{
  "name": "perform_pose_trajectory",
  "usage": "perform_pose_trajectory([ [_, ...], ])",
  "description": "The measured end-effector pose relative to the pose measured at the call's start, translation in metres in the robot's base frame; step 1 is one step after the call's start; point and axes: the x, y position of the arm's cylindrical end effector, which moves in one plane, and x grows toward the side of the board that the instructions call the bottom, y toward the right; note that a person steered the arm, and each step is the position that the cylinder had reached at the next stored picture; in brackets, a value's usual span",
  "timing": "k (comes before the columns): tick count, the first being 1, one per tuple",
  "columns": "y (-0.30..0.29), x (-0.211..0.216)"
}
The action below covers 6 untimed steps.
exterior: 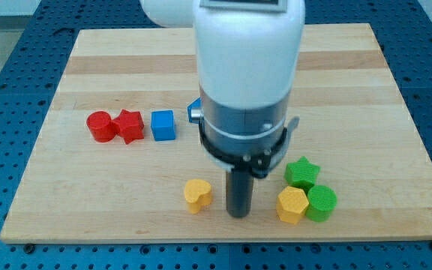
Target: Push the yellow heart to the bottom of the blue cube
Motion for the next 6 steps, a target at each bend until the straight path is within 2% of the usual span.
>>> perform_pose_trajectory([
  [1, -0.032, 0.019],
  [2, -0.061, -0.003],
  [3, -0.038, -0.067],
  [4, -0.013, -0.085],
  [5, -0.016, -0.067],
  [6, -0.069, -0.042],
])
